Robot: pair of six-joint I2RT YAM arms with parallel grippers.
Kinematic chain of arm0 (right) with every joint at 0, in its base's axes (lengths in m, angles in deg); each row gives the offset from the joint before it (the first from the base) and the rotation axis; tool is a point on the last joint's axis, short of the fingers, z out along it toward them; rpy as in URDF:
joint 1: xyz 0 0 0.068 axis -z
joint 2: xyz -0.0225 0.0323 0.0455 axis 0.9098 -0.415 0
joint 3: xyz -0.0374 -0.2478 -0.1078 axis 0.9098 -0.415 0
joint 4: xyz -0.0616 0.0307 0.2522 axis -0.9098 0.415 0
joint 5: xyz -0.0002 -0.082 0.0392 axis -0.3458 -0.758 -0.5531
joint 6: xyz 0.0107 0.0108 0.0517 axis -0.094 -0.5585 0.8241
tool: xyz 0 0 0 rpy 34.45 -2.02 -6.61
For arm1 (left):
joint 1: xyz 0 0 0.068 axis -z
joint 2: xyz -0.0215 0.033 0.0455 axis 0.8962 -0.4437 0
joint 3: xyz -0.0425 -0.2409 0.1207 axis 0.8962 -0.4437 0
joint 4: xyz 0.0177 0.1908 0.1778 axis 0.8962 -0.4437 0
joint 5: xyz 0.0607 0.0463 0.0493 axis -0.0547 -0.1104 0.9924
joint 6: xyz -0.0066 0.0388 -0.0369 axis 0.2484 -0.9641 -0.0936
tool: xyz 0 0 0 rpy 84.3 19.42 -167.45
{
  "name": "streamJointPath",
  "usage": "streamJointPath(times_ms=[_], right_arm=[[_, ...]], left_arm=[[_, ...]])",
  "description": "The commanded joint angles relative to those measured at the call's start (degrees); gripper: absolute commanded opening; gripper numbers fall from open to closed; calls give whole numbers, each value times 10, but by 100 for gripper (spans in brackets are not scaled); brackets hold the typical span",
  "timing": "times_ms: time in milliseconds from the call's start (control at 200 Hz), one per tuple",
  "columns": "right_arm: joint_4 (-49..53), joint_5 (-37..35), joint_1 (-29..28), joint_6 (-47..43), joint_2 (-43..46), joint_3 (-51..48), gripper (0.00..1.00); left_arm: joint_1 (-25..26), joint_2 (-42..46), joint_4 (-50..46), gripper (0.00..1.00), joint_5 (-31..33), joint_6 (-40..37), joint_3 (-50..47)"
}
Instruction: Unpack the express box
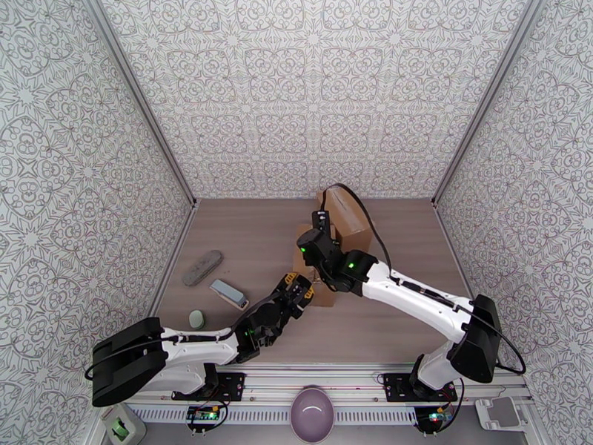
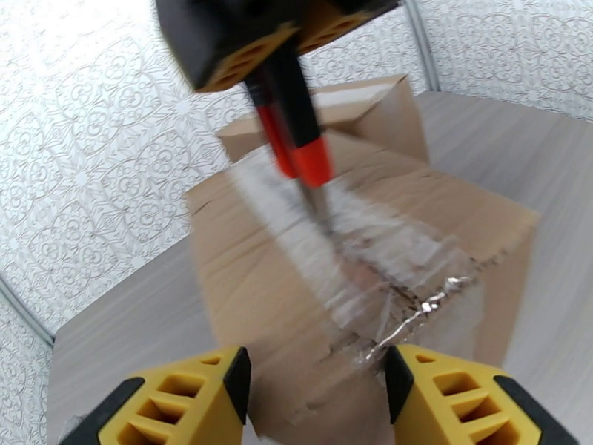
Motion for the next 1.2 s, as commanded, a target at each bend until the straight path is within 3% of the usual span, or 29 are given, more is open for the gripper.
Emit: streamJointPath(times_ms=[0, 565, 1195], right_arm=[[67, 64, -35, 16, 18, 6, 0], [42, 86, -34, -10, -18, 58, 0], [63, 106, -40, 14, -20, 53, 0]], left_arm=[[-16, -8, 32, 55, 70, 3, 10], [2, 22, 53, 62, -51, -6, -25], [8, 13, 89, 65, -67, -33, -39]])
